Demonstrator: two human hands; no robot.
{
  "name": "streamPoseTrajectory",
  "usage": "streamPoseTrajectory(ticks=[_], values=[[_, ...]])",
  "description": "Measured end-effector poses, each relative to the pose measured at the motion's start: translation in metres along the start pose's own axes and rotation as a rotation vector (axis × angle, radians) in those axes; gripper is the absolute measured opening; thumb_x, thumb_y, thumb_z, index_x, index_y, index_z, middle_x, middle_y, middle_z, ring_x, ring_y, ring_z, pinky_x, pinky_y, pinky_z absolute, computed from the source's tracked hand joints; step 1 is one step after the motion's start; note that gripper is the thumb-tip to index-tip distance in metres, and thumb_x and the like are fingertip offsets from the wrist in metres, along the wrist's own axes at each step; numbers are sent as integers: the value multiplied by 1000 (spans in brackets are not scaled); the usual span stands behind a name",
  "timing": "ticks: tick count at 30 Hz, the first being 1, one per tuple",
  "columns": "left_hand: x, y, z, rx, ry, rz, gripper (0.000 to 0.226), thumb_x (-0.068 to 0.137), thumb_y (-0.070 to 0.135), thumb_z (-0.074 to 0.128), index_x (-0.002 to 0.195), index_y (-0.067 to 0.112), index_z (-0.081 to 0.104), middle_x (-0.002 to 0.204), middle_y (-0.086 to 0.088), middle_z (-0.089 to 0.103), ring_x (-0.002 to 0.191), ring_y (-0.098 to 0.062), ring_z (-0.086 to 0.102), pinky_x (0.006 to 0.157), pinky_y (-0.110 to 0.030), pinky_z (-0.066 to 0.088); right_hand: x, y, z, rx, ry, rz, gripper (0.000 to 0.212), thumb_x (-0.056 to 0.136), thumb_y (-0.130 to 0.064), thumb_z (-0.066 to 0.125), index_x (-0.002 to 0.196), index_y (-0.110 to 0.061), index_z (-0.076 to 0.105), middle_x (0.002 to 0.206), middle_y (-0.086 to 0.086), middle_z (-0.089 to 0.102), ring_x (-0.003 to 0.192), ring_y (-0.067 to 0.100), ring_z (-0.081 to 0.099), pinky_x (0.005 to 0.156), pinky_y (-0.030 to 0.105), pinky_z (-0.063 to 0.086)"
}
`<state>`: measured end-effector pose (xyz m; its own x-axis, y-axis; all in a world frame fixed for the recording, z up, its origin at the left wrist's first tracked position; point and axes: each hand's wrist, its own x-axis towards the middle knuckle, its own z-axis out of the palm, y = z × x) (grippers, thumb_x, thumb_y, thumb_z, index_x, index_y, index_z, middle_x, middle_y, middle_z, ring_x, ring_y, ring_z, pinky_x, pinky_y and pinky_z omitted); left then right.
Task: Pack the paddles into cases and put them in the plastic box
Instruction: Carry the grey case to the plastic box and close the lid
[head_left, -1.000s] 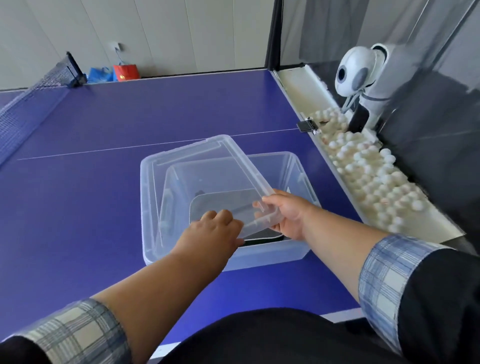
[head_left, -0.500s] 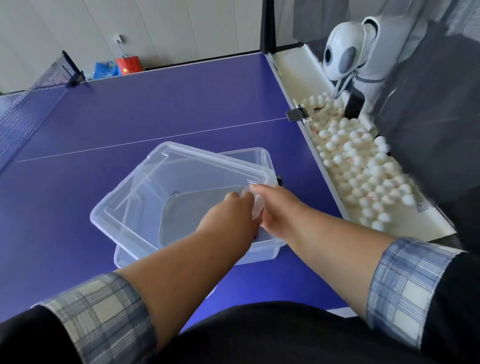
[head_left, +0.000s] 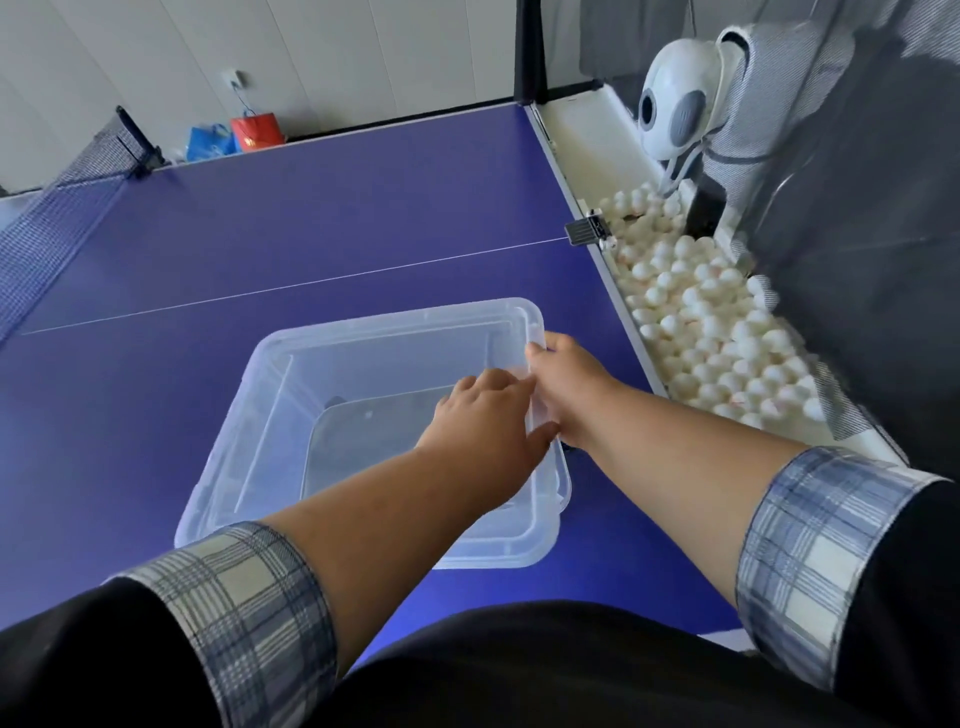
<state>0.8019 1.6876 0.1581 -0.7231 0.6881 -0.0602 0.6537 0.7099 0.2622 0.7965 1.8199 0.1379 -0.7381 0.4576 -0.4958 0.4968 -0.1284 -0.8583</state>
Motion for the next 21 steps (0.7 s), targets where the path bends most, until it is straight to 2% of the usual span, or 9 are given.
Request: streamPoseTrajectory(ticks=[2, 4, 5, 8, 12, 14, 17, 21], values=[[2, -4, 7, 43, 21, 28, 64, 88, 67, 36, 141, 32, 40, 141, 3, 45, 131, -25, 37, 106, -45, 30, 8, -1, -1, -53, 24, -17, 40, 103, -41, 42, 143, -32, 45, 105, -7, 61, 94, 18, 64, 82, 41, 56], [7, -8, 16, 47, -7, 14, 70, 88, 69, 34, 147, 31, 32, 151, 3, 35, 140, -25, 25, 113, -47, 22, 16, -4, 0, -143, 30, -69, 42, 104, -41, 41, 145, -31, 45, 117, -6, 63, 100, 19, 63, 89, 42, 53], [11, -11, 20, 48, -32, 9, 71, 89, 68, 35, 149, 31, 28, 155, 3, 29, 143, -25, 20, 114, -47, 18, 19, -5, 1, -191, 44, -94, 43, 104, -40, 41, 146, -29, 45, 124, -4, 63, 103, 19, 62, 92, 40, 52], [21, -23, 26, 88, -121, 39, 66, 94, 63, 32, 152, 33, 20, 162, 1, 16, 148, -26, 5, 117, -46, 7, 33, -8, 9, -328, 114, -120, 43, 103, -34, 45, 144, -24, 48, 130, 1, 63, 105, 23, 63, 84, 35, 50], [35, -38, 29, 97, -219, 89, 61, 99, 56, 27, 154, 33, 15, 164, -2, 5, 149, -28, -4, 118, -49, 2, 46, -5, 12, -549, 158, -145, 47, 99, -32, 52, 146, -29, 48, 139, 7, 50, 118, 30, 57, 91, 37, 52], [42, -45, 31, 101, -249, 110, 60, 100, 54, 26, 154, 33, 11, 164, -3, 2, 149, -29, -7, 120, -50, 3, 53, -2, 12, -572, 157, -186, 45, 100, -31, 51, 145, -31, 47, 140, 8, 46, 120, 30, 55, 92, 38, 52], [48, -56, 37, 144, -239, 181, 59, 101, 50, 24, 155, 33, 6, 164, -2, -4, 148, -27, -10, 120, -49, 1, 61, 1, 14, -565, 159, -186, 47, 102, -33, 49, 148, -27, 44, 141, 10, 48, 122, 31, 55, 98, 43, 50], [54, -66, 45, 170, -216, 280, 58, 103, 42, 24, 155, 33, 0, 164, 1, -7, 148, -25, -12, 119, -44, -4, 63, 11, 17, -431, 189, -96, 57, 101, -33, 51, 154, -25, 30, 152, 7, 43, 129, 27, 52, 87, 33, 44]])
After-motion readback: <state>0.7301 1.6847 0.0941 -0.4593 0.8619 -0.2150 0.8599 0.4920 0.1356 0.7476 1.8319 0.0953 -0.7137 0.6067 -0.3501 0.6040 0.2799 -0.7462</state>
